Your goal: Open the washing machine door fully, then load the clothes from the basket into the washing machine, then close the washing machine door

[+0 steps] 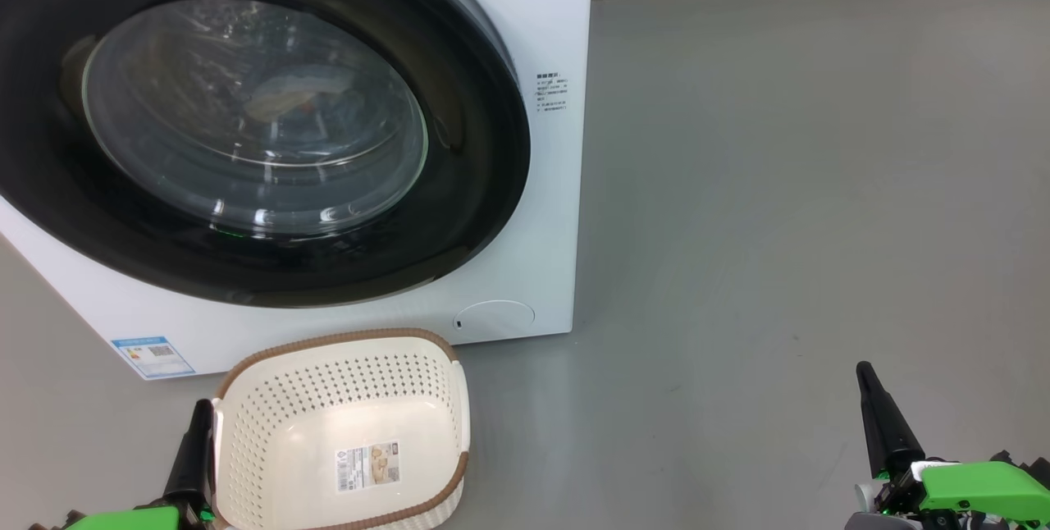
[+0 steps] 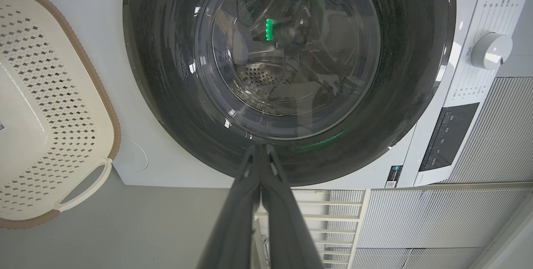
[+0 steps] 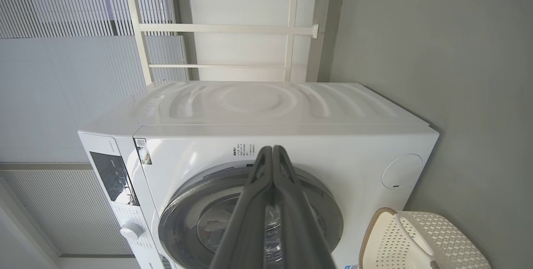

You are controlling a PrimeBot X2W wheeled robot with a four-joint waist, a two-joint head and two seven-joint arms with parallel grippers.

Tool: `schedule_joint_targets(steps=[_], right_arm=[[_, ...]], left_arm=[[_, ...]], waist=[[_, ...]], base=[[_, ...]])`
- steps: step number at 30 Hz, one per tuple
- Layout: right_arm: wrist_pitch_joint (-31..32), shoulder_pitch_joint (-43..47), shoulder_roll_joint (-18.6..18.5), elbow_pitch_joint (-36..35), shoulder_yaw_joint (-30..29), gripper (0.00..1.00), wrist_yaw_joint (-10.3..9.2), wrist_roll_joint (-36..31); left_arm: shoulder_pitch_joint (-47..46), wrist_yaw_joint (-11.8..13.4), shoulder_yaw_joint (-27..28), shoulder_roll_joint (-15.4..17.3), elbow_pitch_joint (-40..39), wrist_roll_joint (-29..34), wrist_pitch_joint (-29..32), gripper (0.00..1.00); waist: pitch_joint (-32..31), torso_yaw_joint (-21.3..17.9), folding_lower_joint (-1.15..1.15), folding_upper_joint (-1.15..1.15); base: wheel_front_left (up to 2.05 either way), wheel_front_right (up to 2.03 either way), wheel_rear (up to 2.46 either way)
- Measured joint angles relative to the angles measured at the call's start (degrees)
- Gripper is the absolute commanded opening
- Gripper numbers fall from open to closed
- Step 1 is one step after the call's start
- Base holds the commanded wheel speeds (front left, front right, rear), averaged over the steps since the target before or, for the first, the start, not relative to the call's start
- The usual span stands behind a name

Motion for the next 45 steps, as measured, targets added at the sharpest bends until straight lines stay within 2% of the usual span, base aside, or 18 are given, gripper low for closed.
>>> schedule_joint_targets(steps=[45], right_arm=[[0.42,0.0,0.08,0.02,-0.49,0.0,0.0,-0.01]], left_arm=[[-0.01,0.0,0.01,0.0,0.01,0.0,0.0,0.0]], waist=[[0.0,0.0,0.0,0.0]], base=[[0.0,0.0,0.0]])
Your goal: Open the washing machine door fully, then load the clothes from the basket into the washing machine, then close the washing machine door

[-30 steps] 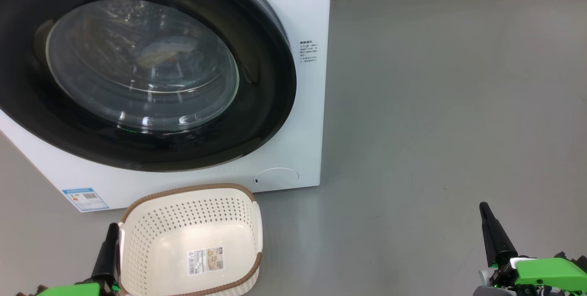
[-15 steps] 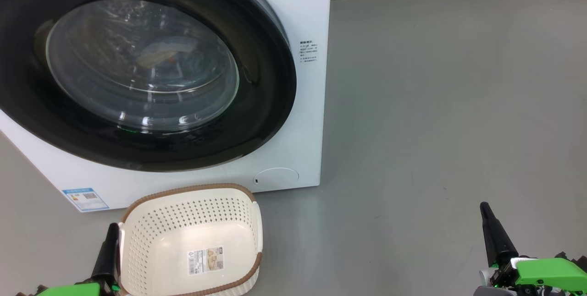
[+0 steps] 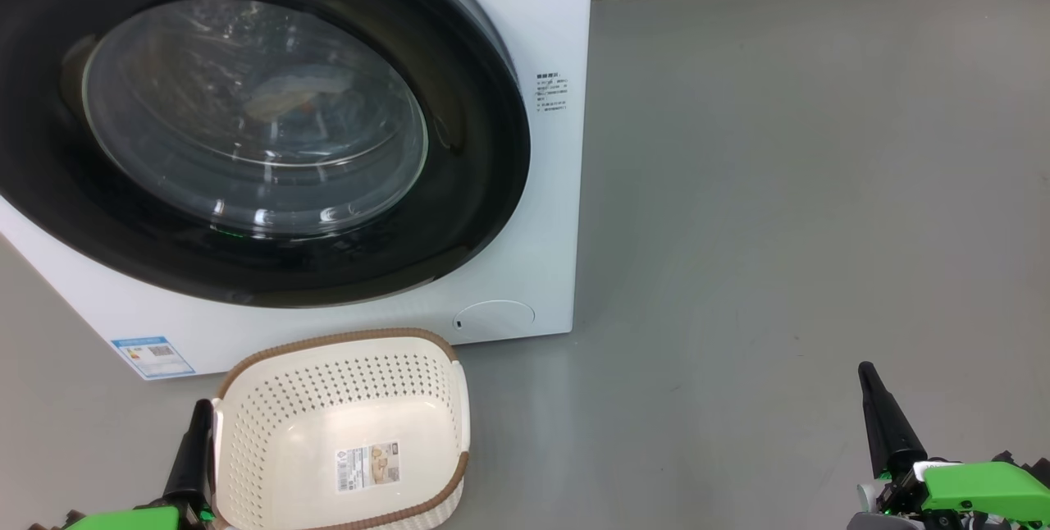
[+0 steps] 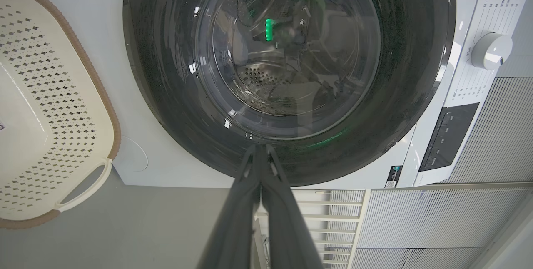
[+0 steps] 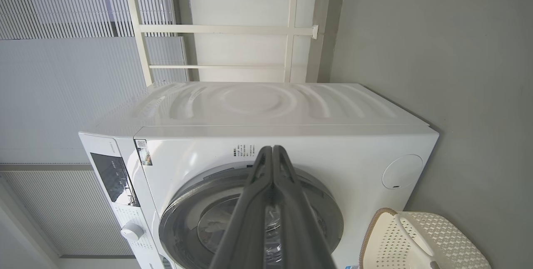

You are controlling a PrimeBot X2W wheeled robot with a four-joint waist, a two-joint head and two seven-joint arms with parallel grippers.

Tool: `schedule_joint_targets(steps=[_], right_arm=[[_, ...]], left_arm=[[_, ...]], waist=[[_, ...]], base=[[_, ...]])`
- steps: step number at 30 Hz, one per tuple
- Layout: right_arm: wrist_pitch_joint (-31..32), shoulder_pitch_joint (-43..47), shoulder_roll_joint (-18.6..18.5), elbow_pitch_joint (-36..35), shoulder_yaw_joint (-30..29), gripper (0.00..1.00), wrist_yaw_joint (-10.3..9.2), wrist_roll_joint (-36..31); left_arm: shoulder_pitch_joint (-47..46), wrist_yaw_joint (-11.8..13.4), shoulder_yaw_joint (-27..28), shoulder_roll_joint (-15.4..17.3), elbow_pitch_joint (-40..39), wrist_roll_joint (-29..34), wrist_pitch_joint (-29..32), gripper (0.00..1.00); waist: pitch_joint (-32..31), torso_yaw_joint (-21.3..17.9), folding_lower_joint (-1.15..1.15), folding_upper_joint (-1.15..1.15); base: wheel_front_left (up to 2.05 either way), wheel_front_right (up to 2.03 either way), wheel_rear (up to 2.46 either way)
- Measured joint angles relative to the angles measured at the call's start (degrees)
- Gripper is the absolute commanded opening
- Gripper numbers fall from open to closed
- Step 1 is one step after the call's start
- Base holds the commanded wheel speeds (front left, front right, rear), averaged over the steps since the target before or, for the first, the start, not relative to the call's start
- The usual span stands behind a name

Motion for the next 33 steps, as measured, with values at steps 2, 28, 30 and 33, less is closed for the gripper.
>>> schedule_joint_targets(steps=[2,28,30,33], right_arm=[[0.0,0.0,0.01,0.0,-0.01,0.0,0.0,0.0],[0.0,0.0,0.05,0.0,-0.15,0.0,0.0,-0.01],[0.0,0.0,0.05,0.0,-0.16,0.0,0.0,-0.01],[0.0,0.0,0.05,0.0,-0.19,0.0,0.0,-0.01]], left_arm=[[0.0,0.0,0.0,0.0,0.0,0.0,0.0,0.0],[0.0,0.0,0.0,0.0,0.0,0.0,0.0,0.0],[0.0,0.0,0.0,0.0,0.0,0.0,0.0,0.0],[0.0,0.0,0.0,0.0,0.0,0.0,0.0,0.0]], waist=[[0.0,0.0,0.0,0.0],[0.0,0.0,0.0,0.0],[0.0,0.0,0.0,0.0],[0.0,0.0,0.0,0.0]], base=[[0.0,0.0,0.0],[0.0,0.0,0.0],[0.0,0.0,0.0],[0.0,0.0,0.0]])
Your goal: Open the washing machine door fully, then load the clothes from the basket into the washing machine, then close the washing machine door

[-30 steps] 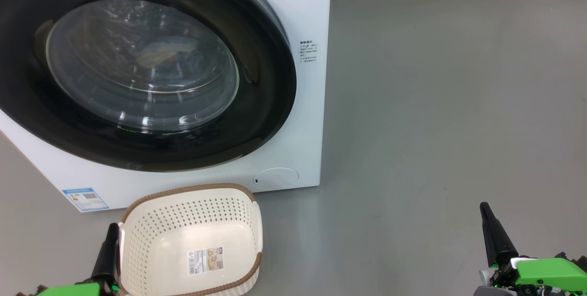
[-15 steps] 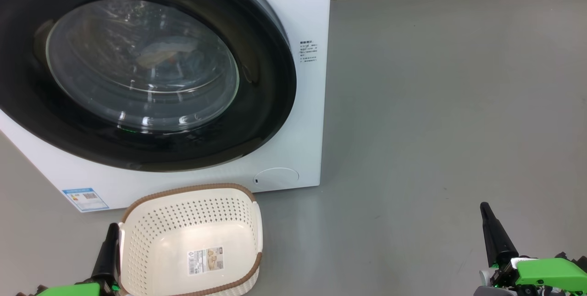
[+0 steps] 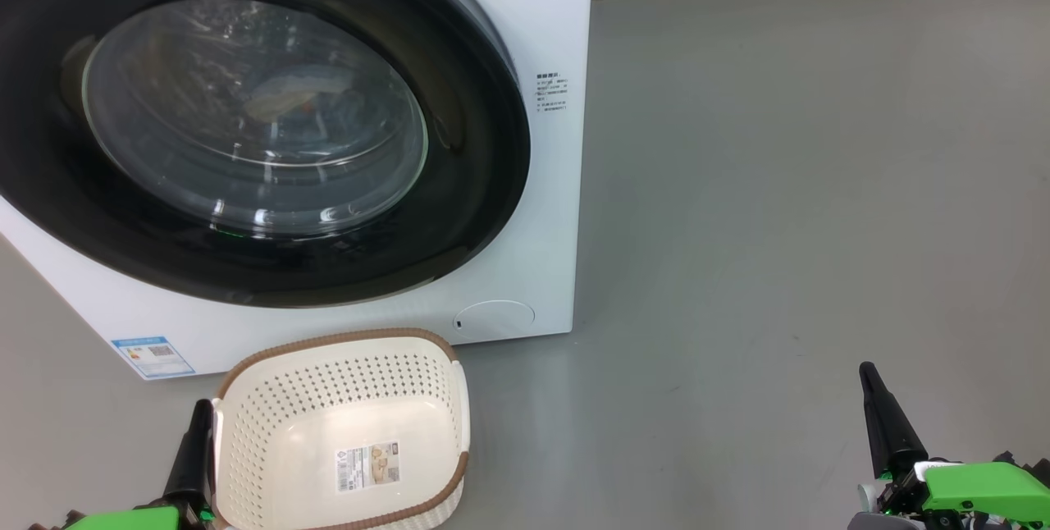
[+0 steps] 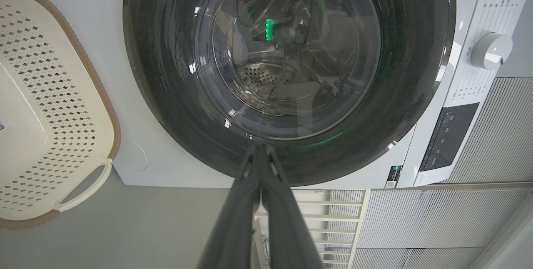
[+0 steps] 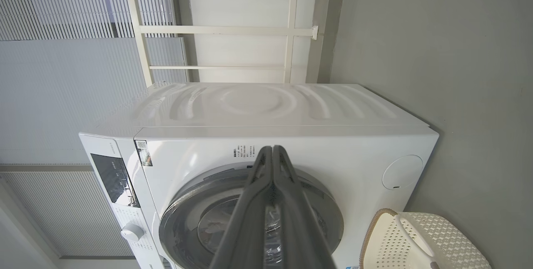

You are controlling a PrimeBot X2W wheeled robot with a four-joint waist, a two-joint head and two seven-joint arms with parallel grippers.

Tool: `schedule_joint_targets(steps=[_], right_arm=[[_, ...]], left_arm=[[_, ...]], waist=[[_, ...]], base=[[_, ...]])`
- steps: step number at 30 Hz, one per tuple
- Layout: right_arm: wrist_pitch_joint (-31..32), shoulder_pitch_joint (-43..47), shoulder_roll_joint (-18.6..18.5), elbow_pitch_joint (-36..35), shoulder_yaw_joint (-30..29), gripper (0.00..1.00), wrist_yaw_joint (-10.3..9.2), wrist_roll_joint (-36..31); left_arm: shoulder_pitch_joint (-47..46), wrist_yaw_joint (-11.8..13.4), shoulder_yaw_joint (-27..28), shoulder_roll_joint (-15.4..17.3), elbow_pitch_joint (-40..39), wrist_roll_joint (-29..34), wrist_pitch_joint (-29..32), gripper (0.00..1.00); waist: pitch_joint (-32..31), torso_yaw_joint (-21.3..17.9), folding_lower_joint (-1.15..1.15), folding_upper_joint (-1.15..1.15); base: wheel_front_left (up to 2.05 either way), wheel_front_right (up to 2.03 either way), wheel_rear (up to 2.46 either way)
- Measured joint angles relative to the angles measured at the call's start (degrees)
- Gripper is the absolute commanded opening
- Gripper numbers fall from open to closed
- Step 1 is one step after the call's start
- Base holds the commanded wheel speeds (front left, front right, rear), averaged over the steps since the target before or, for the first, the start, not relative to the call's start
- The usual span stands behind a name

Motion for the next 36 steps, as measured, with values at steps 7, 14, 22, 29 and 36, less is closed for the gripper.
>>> schedule_joint_targets(steps=[7,14,22,29,36], right_arm=[[0.01,0.0,0.01,0.01,-0.01,0.0,0.0,0.0],[0.01,0.0,0.02,0.01,-0.02,0.0,0.0,0.0],[0.01,0.0,0.03,0.01,-0.04,0.0,0.0,-0.01],[0.02,0.0,0.03,0.01,-0.08,0.0,0.0,-0.01],[0.07,0.0,0.04,0.01,-0.09,0.0,0.0,-0.01]], left_arm=[[0.0,0.0,0.0,0.0,0.0,0.0,0.0,0.0],[0.0,0.0,0.0,0.0,0.0,0.0,0.0,0.0],[0.0,0.0,0.0,0.0,0.0,0.0,0.0,0.0],[0.0,0.0,0.0,0.0,0.0,0.0,0.0,0.0],[0.0,0.0,0.0,0.0,0.0,0.0,0.0,0.0]], waist=[[0.0,0.0,0.0,0.0],[0.0,0.0,0.0,0.0],[0.0,0.0,0.0,0.0],[0.0,0.0,0.0,0.0],[0.0,0.0,0.0,0.0]], base=[[0.0,0.0,0.0],[0.0,0.0,0.0],[0.0,0.0,0.0],[0.0,0.0,0.0],[0.0,0.0,0.0]])
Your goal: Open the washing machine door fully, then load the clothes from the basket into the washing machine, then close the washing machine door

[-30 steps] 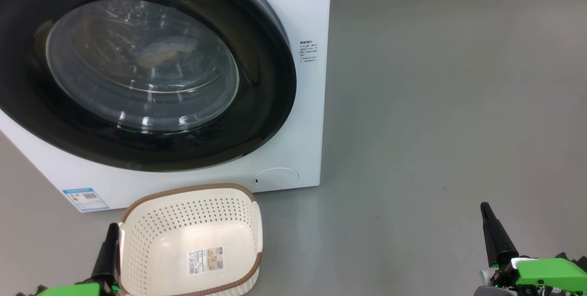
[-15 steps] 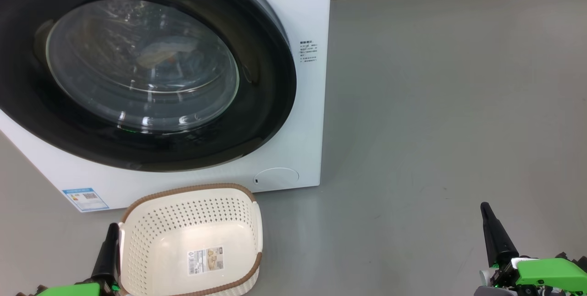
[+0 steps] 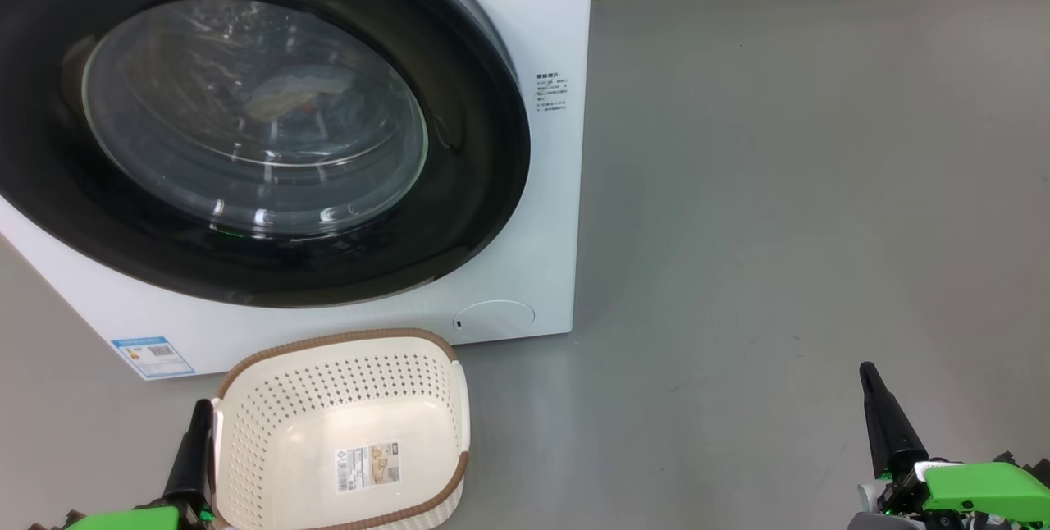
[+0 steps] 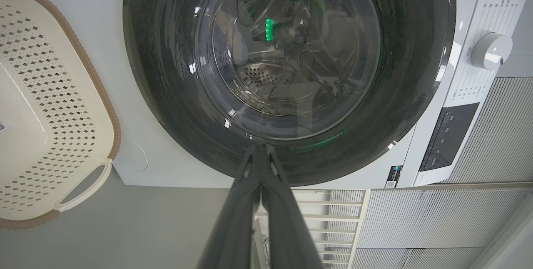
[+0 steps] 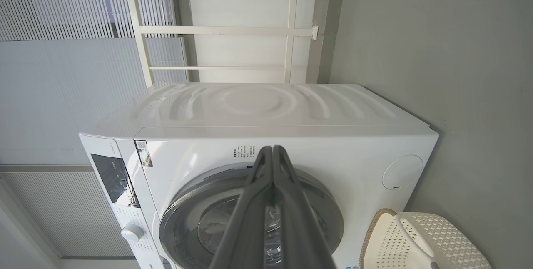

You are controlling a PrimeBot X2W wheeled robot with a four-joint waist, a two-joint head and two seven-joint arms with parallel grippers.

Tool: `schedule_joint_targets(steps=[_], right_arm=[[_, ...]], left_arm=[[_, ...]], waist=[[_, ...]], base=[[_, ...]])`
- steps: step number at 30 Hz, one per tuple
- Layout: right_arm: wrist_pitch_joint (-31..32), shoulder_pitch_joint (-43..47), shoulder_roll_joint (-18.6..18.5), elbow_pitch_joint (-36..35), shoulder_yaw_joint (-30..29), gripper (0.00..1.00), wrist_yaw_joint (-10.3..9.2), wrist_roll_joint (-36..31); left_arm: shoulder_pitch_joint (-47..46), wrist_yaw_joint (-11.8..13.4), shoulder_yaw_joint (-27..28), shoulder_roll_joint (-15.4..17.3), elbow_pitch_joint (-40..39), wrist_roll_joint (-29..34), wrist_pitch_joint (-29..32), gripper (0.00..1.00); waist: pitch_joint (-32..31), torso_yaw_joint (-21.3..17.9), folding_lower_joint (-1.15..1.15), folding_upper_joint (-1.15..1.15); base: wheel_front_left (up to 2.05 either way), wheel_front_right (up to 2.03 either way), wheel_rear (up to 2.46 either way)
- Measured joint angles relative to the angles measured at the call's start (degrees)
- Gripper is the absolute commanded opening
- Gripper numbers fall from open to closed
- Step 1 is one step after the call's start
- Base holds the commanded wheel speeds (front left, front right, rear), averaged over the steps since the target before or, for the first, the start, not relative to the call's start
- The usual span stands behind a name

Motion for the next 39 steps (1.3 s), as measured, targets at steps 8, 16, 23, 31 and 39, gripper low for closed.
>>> schedule_joint_targets(steps=[8,16,23,31,39], right_arm=[[0.0,0.0,0.01,0.0,-0.01,0.0,0.0,0.0],[0.01,0.0,0.02,0.0,-0.01,0.0,0.0,0.0],[0.01,0.0,0.02,0.0,-0.01,0.0,0.0,0.0],[0.01,0.0,0.02,0.0,-0.02,0.0,0.0,0.0],[0.01,0.0,0.03,0.0,-0.02,0.0,0.0,0.0]], left_arm=[[0.0,0.0,0.0,0.0,0.0,0.0,0.0,0.0],[0.0,0.0,0.0,0.0,0.0,0.0,0.0,0.0],[0.0,0.0,0.0,0.0,0.0,0.0,0.0,0.0],[0.0,0.0,0.0,0.0,0.0,0.0,0.0,0.0],[0.0,0.0,0.0,0.0,0.0,0.0,0.0,0.0]], waist=[[0.0,0.0,0.0,0.0],[0.0,0.0,0.0,0.0],[0.0,0.0,0.0,0.0],[0.0,0.0,0.0,0.0],[0.0,0.0,0.0,0.0]], base=[[0.0,0.0,0.0],[0.0,0.0,0.0],[0.0,0.0,0.0],[0.0,0.0,0.0],[0.0,0.0,0.0]])
